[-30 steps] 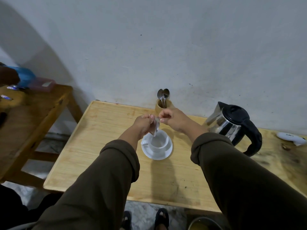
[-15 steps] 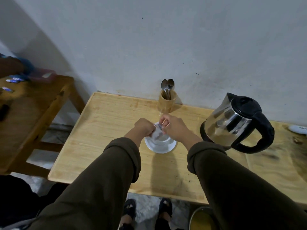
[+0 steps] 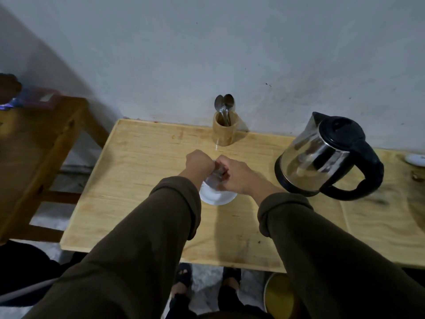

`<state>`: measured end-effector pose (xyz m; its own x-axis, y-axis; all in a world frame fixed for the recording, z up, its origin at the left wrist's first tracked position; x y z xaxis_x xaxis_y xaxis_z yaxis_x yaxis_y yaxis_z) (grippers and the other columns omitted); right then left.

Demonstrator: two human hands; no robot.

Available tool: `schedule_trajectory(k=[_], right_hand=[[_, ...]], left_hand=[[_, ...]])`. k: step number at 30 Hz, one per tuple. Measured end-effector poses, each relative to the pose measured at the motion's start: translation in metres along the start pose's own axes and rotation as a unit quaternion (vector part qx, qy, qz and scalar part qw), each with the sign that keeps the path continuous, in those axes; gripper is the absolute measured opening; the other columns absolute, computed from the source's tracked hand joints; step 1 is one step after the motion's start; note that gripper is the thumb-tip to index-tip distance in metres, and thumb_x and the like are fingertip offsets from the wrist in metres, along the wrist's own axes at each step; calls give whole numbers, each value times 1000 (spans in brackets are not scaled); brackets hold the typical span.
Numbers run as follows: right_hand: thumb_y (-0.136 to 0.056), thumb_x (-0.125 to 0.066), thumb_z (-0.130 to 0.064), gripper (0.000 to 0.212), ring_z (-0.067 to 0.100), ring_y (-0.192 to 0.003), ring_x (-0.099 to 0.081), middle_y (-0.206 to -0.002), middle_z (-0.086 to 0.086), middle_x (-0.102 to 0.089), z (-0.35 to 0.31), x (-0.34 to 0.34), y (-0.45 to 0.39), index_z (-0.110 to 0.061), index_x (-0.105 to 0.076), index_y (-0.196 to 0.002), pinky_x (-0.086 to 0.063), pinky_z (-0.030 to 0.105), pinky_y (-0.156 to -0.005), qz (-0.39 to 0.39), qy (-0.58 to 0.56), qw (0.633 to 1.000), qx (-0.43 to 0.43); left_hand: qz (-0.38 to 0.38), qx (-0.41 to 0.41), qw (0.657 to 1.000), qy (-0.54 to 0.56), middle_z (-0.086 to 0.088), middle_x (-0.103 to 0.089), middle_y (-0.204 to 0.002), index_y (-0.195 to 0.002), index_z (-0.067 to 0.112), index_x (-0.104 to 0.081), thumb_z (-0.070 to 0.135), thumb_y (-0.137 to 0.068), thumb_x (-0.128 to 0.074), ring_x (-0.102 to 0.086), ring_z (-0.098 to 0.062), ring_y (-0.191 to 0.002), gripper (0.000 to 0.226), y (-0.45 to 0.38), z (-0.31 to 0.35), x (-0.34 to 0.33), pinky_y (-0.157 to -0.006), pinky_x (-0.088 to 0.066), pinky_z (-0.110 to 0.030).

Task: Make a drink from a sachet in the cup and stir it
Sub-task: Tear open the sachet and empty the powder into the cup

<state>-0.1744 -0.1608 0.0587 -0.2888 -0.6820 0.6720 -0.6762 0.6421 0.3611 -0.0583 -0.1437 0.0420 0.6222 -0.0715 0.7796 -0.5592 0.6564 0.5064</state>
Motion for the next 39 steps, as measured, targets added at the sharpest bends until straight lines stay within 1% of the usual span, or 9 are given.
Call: schedule_trajectory(k=[3,6,8,10,14,16,19,23,39], right_hand=[[-81,-67,-21,20,20,-78,-53,-85,0,-60,3,2,1,-25,-49,-88,-43,23,-65,17,1,1000,10],[-83,-56,-5,16,19,-73,-44,-66,-7,-45,8,5,1,-17,-45,-80,-32,16,-55,42,14,999,7],[-81,-56,-2,16,20,-72,-43,-64,-6,-43,12,6,0,-15,-46,-77,-32,18,-55,58,13,998,-3],[-82,-58,-4,15,19,-71,-44,-67,-3,-46,14,6,-3,-14,-48,-77,-31,18,-53,69,4,997,-19],[-86,-60,-7,16,19,-74,-47,-75,1,-51,18,5,-6,-13,-48,-77,-33,16,-53,74,-10,996,-57],[-86,-61,-8,25,20,-77,-50,-84,5,-54,20,4,-8,-17,-45,-69,-34,16,-54,77,-10,994,-73],[-86,-62,-10,36,20,-80,-52,-90,6,-56,21,4,-9,-25,-40,-62,-37,21,-58,84,-7,992,-93],[-85,-65,-12,36,19,-85,-52,-94,8,-57,17,7,-8,-23,-40,-61,-41,28,-71,88,-3,990,-107],[-81,-69,-10,34,21,-86,-56,-94,9,-62,10,9,-7,-22,-45,-60,-42,27,-71,72,6,993,-93]], left_hand=[[1,30,999,23,-2,-62,-80,-69,7,-50,28,-89,-57,-60,-17,-82,30,-1,-1,1,-69,-39,-20],[-44,53,995,74,0,-54,-59,-63,7,-49,25,-85,-64,-60,-16,-76,31,-2,-1,0,-74,-48,-21],[-79,72,981,165,-5,-63,-64,-82,3,-61,19,-85,-65,-68,-19,-73,17,-3,-3,-4,-71,-58,-22],[-99,85,963,235,-13,-71,-83,-101,-4,-62,23,-90,-59,-67,-21,-64,29,0,-5,-3,-50,-58,-22],[-92,81,953,276,-15,-70,-79,-103,-6,-60,28,-96,-50,-66,-23,-62,36,2,-11,2,-65,-60,-28],[-94,68,959,259,-14,-70,-81,-104,-5,-61,21,-97,-50,-66,-23,-68,29,2,-13,3,-75,-59,-31],[-83,-5,983,164,-5,-67,-89,-111,3,-66,10,-93,-50,-63,-17,-78,24,5,-12,7,-64,-53,-21],[-17,-55,995,83,-5,-69,-116,-111,9,-70,13,-90,-54,-59,-22,-114,27,10,-12,12,-95,-45,-24],[0,-73,994,83,-9,-70,-103,-102,2,-73,3,-85,-61,-55,-15,-84,21,-1,-16,5,-78,-43,-15]])
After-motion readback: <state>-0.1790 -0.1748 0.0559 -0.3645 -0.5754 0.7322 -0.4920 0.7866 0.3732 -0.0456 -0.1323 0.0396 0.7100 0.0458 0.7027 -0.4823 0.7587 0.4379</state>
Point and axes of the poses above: each hand's wrist, its own y-axis away from the middle knuckle, its own x-axis out of the back of the hand, z = x × y, the point moved 5 cm from there along -y, towards the middle knuckle
